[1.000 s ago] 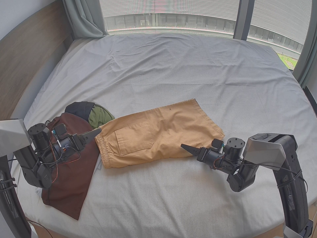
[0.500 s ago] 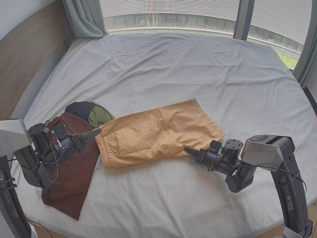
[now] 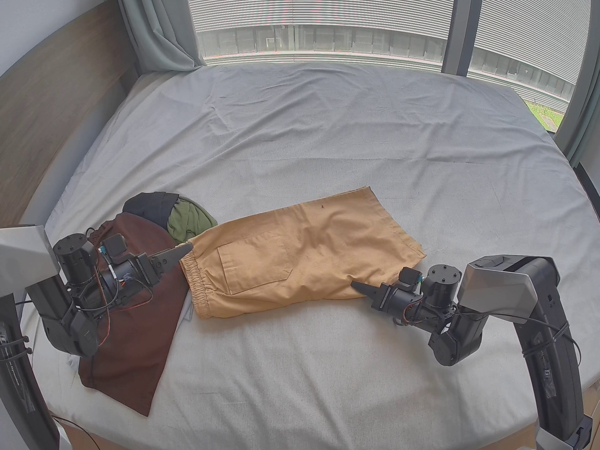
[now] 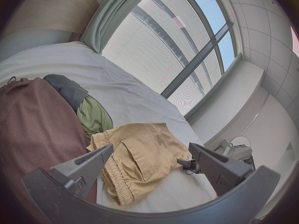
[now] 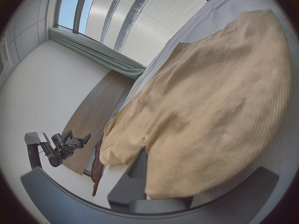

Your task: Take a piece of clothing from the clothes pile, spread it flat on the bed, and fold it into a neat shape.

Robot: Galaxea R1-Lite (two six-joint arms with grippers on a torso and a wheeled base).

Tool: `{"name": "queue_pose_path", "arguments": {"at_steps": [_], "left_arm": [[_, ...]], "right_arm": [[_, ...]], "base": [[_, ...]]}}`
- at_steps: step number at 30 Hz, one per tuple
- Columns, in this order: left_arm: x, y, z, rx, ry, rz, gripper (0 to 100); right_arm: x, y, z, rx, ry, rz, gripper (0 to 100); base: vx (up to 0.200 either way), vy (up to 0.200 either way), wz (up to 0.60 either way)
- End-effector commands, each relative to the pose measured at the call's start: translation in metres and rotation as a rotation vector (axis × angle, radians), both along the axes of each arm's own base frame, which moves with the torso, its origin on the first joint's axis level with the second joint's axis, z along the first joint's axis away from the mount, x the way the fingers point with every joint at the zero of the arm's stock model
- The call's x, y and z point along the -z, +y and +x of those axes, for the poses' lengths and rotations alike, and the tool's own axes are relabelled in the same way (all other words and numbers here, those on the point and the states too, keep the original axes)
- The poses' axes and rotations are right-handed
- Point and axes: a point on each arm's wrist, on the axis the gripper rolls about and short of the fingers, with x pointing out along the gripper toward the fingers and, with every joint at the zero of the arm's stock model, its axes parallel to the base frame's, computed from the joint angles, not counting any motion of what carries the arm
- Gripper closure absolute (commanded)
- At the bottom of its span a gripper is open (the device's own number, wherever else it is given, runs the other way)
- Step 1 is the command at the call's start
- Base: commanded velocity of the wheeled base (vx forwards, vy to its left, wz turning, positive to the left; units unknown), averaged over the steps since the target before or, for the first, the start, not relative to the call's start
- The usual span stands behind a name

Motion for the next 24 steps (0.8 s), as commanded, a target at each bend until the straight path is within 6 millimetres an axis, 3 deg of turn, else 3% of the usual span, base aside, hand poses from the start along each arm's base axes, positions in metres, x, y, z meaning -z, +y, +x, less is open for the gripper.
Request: {"name": "queue_pose_path", "arguments": {"at_steps": [1, 24], "left_arm": [[0.000, 0.000, 0.001, 0.000, -0.001, -0.002, 0], [0.003, -0.012, -0.002, 0.039, 0.019, -0.007, 0]], "right_arm": [[-0.005, -0.003, -0.007, 0.000, 0.010, -0.011, 100], [-0.013, -0.020, -0.055, 0.010, 0.089, -0.132, 100]], "base": [[0.000, 0.000, 0.00], [0.000, 0.000, 0.00]]}}
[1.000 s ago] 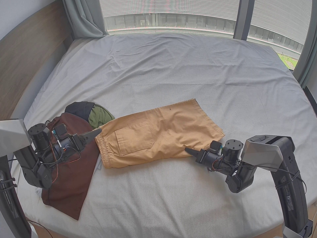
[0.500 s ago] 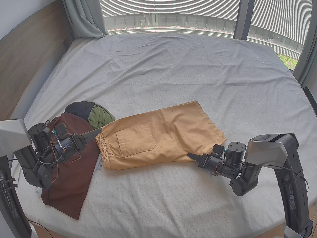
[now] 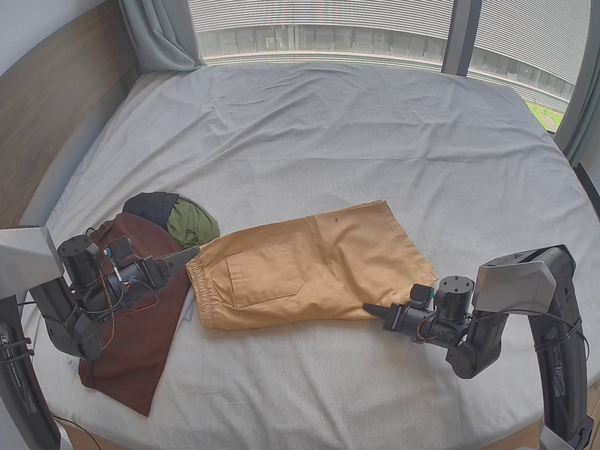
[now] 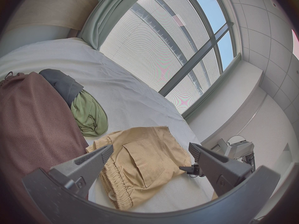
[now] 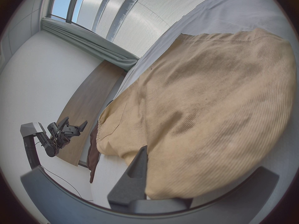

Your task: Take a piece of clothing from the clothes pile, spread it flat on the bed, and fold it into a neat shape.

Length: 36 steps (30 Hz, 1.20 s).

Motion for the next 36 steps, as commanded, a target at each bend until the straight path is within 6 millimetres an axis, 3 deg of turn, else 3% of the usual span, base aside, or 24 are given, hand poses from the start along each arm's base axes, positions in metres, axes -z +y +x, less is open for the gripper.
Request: {"name": "queue_pose_path", "arguments": {"at_steps": [1, 19, 35, 36], "left_arm": [[0.001, -0.002, -0.001, 0.004, 0.004, 0.001, 0], [-0.001, -0.008, -0.001, 0.016, -0.011, 0.011, 0], [0.001, -0.009, -0.004, 0.040, -0.043, 0.061, 0], [0.001, -0.010, -0.004, 0.048, -0.044, 0.060, 0]], "right_arm": [[-0.009, -0.006, -0.013, 0.000, 0.012, -0.024, 100], [-0.021, -0.029, -0.078, 0.031, 0.120, -0.173, 100], [-0.016, -0.028, -0.082, 0.041, 0.126, -0.212, 100], [-0.016, -0.029, -0.082, 0.042, 0.128, -0.212, 0]], "base": [[0.000, 0.000, 0.00], [0.000, 0.000, 0.00], [0.000, 0.000, 0.00], [0.000, 0.000, 0.00]]}}
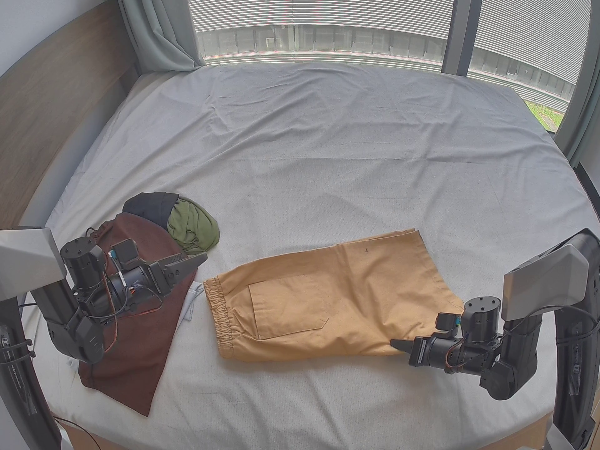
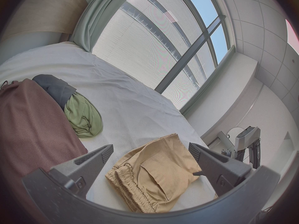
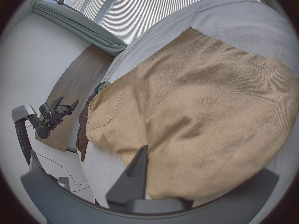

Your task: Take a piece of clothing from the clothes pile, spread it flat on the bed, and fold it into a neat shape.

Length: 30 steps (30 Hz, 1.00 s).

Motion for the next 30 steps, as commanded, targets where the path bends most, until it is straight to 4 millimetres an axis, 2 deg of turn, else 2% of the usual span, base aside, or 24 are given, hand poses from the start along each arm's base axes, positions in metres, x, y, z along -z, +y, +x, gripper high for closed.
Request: {"name": "queue_pose_path", "arguments": {"at_steps": [1, 7, 12, 13, 15, 24, 30], "left_arm": [[0.001, 0.000, -0.001, 0.015, 0.002, -0.001, 0], [-0.002, 0.000, 0.000, 0.039, -0.008, -0.004, 0], [-0.003, 0.002, 0.000, 0.050, -0.013, -0.006, 0], [-0.004, 0.003, 0.000, 0.052, -0.017, -0.006, 0], [-0.006, 0.004, 0.000, 0.058, -0.020, -0.007, 0], [-0.005, 0.003, -0.003, 0.072, -0.017, -0.004, 0], [-0.002, 0.003, -0.003, 0.076, -0.044, 0.037, 0]], "right_arm": [[0.000, 0.000, 0.000, -0.002, 0.001, 0.000, 0], [0.001, 0.000, -0.001, -0.001, 0.004, -0.001, 0], [-0.002, -0.004, -0.020, -0.037, 0.050, -0.017, 0], [-0.006, -0.001, -0.030, -0.091, 0.056, -0.023, 0], [-0.007, -0.001, -0.034, -0.121, 0.060, -0.021, 0], [-0.035, -0.002, -0.049, -0.188, 0.008, 0.019, 0], [-0.062, -0.003, -0.057, -0.257, -0.068, 0.086, 0]], "base": [[0.000, 0.000, 0.00], [0.000, 0.000, 0.00], [0.000, 0.000, 0.00], [0.000, 0.000, 0.00], [0.000, 0.000, 0.00], [0.000, 0.000, 0.00], [0.000, 0.000, 0.00]]}}
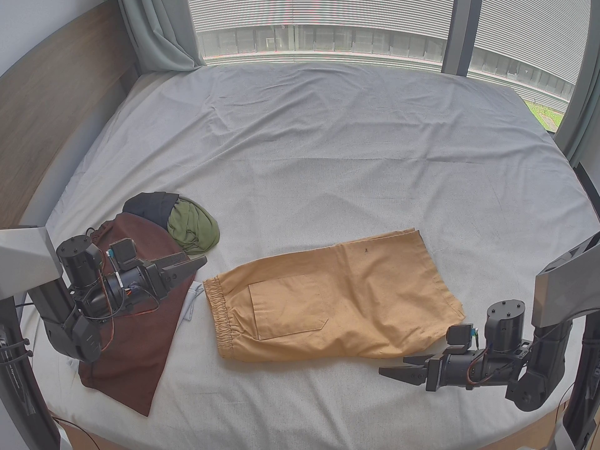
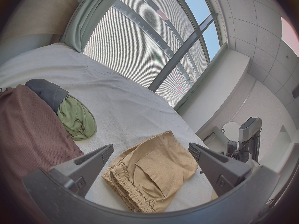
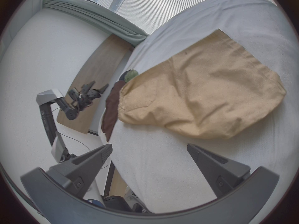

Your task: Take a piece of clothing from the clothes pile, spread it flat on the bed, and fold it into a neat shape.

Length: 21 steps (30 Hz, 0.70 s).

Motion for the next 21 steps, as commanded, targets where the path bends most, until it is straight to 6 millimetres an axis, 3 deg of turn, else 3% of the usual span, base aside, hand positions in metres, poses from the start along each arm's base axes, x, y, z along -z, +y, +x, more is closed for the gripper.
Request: {"name": "queue_pose_path", "arguments": {"at_steps": [1, 21], "left_arm": [[0.002, 0.000, 0.000, 0.002, -0.009, 0.018, 0], [0.009, -0.011, -0.014, 0.039, 0.045, 0.021, 0]], "right_arm": [[-0.024, -0.002, -0.005, -0.029, -0.074, 0.052, 0], [-0.055, -0.020, 0.036, 0.107, -0.236, 0.145, 0]], "base": [[0.000, 0.000, 0.00], [0.000, 0.000, 0.00]]}}
